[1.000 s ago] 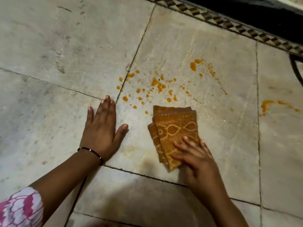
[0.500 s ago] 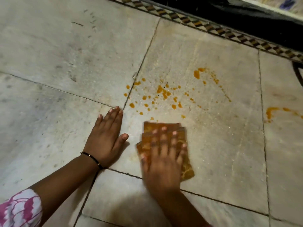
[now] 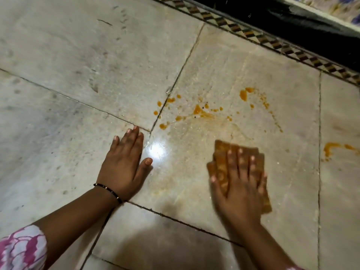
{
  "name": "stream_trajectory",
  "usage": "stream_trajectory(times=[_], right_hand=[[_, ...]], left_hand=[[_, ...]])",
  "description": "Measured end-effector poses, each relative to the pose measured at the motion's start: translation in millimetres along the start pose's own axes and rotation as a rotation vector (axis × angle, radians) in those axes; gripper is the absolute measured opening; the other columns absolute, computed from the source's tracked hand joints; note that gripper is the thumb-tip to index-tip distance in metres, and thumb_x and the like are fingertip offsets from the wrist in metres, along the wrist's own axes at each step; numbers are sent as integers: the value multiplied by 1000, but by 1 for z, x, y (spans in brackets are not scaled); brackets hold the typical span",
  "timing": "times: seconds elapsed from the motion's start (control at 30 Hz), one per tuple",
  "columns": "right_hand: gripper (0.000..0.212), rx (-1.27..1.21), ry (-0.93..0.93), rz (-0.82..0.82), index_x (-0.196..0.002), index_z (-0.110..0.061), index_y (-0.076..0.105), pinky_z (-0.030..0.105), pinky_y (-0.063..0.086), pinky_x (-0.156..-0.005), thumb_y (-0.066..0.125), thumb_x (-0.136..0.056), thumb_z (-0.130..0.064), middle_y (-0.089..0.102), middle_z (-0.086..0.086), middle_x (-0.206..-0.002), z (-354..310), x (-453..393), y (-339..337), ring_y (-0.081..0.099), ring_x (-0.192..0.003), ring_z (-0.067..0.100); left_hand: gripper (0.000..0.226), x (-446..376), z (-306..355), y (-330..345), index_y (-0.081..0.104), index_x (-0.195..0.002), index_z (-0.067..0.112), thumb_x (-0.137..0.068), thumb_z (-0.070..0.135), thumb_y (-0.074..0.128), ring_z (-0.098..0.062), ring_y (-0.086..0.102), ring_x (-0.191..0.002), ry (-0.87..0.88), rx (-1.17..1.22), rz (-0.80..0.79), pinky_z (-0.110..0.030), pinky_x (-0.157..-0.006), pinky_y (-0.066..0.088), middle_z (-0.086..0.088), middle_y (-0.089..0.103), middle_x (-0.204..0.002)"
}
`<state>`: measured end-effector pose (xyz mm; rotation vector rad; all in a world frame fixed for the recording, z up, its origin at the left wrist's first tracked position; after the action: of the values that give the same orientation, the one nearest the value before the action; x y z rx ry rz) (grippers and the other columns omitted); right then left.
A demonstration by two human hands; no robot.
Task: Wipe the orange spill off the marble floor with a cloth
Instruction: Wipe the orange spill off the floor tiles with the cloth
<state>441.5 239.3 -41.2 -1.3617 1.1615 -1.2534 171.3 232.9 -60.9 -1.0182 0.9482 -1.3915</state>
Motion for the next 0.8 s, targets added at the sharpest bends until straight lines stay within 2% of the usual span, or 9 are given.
stream_trajectory(times=[0.13, 0.27, 0.37, 0.47, 0.53, 0.6, 0.67, 0.73, 0.8], right_hand=[[69, -23, -157, -8, -142, -27, 36, 57, 11, -108, 39, -82, -60, 44, 7, -145, -69, 40, 15, 26, -137, 32], [64, -52, -393, 0, -146, -32, 26, 55, 1, -112, 36, -87, -55, 25, -2, -156, -111, -25, 9, 13, -145, 26], [64, -27, -257, -60, -148, -37, 12, 49, -4, -114, 28, -89, -57, 9, -6, -159, -67, -80, 0, 1, -146, 21], [68, -24, -13, -33, -149, -38, 7, 51, 2, -115, 18, -86, -61, 7, -5, -160, 5, -73, -9, 0, -145, 21], [70, 2, 85, -15, -150, -34, 7, 55, 5, -114, 16, -87, -61, 11, 0, -159, 26, -32, -4, 3, -145, 25], [70, 6, 98, 3, -149, -26, 19, 58, 10, -112, 26, -86, -56, 27, 6, -154, 8, 21, 8, 14, -142, 29], [68, -35, -17, 10, -144, -23, 31, 59, 16, -108, 38, -82, -51, 38, 7, -148, -40, 64, 14, 25, -137, 30], [64, -66, -214, -15, -141, -27, 38, 61, 19, -107, 42, -82, -49, 37, 3, -149, -93, 84, 17, 29, -137, 29], [62, -92, -329, -11, -143, -30, 36, 60, 19, -108, 43, -84, -48, 35, -1, -151, -125, 74, 20, 27, -140, 26]], left_hand=[[81, 0, 3, -1, 28, -143, -1, -92, 58, 5, -31, 22, -140, 2, -25, -3, -40, -114, 4, -19, 22, -152], [80, 1, 1, -1, 27, -143, 0, -92, 57, 5, -29, 21, -140, 18, -17, 0, -37, -114, 3, -18, 20, -152], [80, 1, -2, -1, 26, -144, 1, -92, 58, 5, -27, 18, -141, 29, 0, 10, -34, -114, 0, -16, 18, -153], [80, 2, -2, -1, 26, -144, 2, -92, 59, 5, -27, 16, -142, 20, 20, 5, -34, -115, 0, -15, 17, -153], [80, 2, -1, -1, 27, -144, 2, -92, 58, 4, -28, 18, -141, 12, 17, 10, -36, -115, 2, -16, 18, -153], [80, 2, 0, -1, 28, -143, 1, -92, 58, 4, -30, 20, -141, 8, 19, 3, -37, -114, 3, -17, 20, -153], [81, 0, 1, -2, 29, -143, 0, -92, 58, 4, -31, 22, -140, -6, 14, 6, -38, -114, 4, -19, 23, -152], [81, 1, 1, -2, 29, -143, 0, -92, 58, 4, -31, 22, -140, -8, 15, 3, -39, -114, 4, -19, 23, -152], [80, 2, -2, -1, 28, -143, 2, -92, 58, 5, -29, 20, -141, 1, 25, 6, -37, -115, 3, -18, 22, -152]])
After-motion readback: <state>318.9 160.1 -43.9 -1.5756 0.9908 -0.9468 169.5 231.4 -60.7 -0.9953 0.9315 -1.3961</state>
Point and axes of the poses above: each hand's wrist, its own x-axis away from the middle knuckle, its own y-axis out of the palm, z = x × y, the point moved 3 cm from there along -x, towards the middle knuckle
